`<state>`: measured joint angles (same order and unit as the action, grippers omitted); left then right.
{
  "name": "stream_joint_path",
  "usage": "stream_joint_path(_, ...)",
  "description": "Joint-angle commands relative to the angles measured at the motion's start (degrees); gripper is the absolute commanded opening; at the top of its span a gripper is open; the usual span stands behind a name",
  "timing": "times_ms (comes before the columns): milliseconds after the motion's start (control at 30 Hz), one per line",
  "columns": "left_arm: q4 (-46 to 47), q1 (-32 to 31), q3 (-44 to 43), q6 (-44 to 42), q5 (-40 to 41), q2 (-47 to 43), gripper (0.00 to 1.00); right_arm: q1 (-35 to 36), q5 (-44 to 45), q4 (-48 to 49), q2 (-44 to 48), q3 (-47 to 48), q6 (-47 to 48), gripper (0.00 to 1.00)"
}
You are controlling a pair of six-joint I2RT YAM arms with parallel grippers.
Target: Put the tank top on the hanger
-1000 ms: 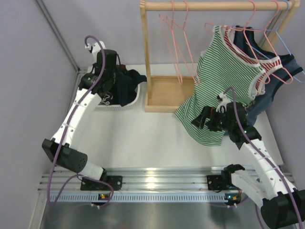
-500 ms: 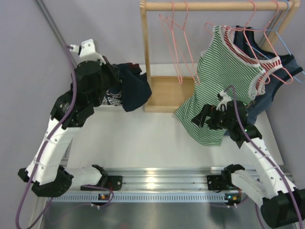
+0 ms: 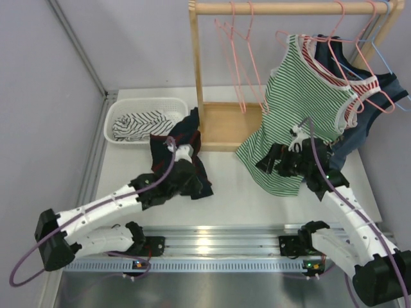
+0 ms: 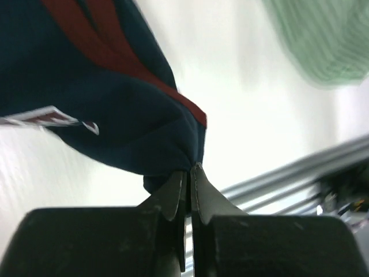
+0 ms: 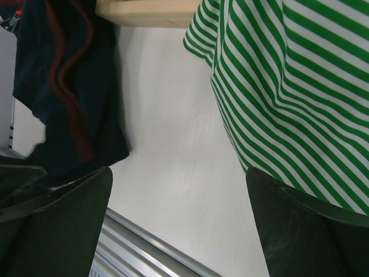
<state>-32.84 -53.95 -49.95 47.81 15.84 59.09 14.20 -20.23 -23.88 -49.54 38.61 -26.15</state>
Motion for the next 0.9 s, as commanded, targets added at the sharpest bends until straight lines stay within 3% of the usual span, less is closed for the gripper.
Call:
stream_joint_path(0, 13.8, -6.2, 7.2, 11.8, -4.8, 2.9, 0.00, 2.1, 0.2, 4.2, -0.6, -0.9, -1.1, 1.00)
stream_joint_path(133, 16.9, -14.1, 6.0, 12.2, -3.9, 12.1, 0.00, 4.3, 1.1, 5.2, -1.3, -1.5, -1.9, 1.00)
stream_joint_path(267, 17.5, -17.1, 1.7, 11.1, -3.1, 19.4, 0.00, 6.5, 2.3, 6.2, -1.9, -2.3, -2.9, 1.00)
stream_joint_path(367, 19.6, -17.5, 1.2, 9.7, -4.1, 19.1, 0.00, 7.0, 2.6, 7.1, -2.2, -2.8, -3.5, 1.00)
stream_joint_path(433, 20.8, -17.6, 1.4, 9.1, -5.1, 18.4, 0.06, 7.5, 2.7, 7.9, -2.7, -3.1, -3.7, 1.00)
stream_joint_path(600, 18.9, -17.6, 1.5, 8.4, -4.1, 16.2, 0.46, 9.1, 4.0, 11.0, -5.9, -3.0, -5.6, 1.00)
stream_joint_path(667, 17.0, -17.6, 1.2, 7.9, -2.2, 14.4, 0.52, 10.4, 4.4, 13.9, -7.3, -2.9, -6.5, 1.00)
stream_joint_path(700, 15.8, -17.6, 0.7, 7.9, 0.6, 12.4, 0.61, 11.0, 5.0, 14.9, -9.1, -2.7, -7.3, 1.00)
stream_joint_path(867, 8.9, -17.6, -1.1, 7.8, 11.5, 4.5, 0.63, 17.3, 7.6, 21.1, -15.7, -0.3, -9.3, 1.00)
